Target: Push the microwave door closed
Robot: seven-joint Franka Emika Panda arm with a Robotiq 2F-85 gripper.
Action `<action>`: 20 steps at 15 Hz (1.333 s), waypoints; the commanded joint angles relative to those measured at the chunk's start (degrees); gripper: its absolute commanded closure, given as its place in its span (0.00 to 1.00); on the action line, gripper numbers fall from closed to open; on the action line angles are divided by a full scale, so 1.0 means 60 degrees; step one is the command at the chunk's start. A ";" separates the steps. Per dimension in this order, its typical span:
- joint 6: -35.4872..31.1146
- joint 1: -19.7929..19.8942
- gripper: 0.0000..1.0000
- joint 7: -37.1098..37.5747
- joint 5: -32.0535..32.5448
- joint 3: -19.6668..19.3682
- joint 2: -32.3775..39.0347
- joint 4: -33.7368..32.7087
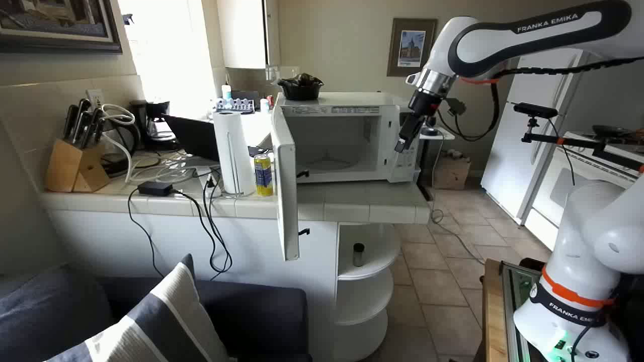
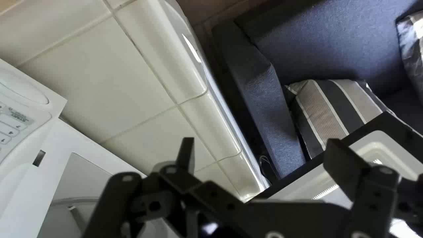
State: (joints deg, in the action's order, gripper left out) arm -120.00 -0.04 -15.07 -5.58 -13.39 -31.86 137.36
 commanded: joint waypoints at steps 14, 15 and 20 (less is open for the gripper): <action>0.0093 -0.0250 0.00 0.0530 0.0342 0.1557 0.0275 -0.0776; 0.0122 -0.0317 0.00 0.0751 0.0527 0.1949 0.0449 -0.1042; 0.0357 -0.0499 0.00 0.1804 0.1690 0.3392 0.1566 -0.2814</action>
State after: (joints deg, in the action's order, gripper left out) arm -119.94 -2.48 -7.06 0.57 3.95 -28.34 127.79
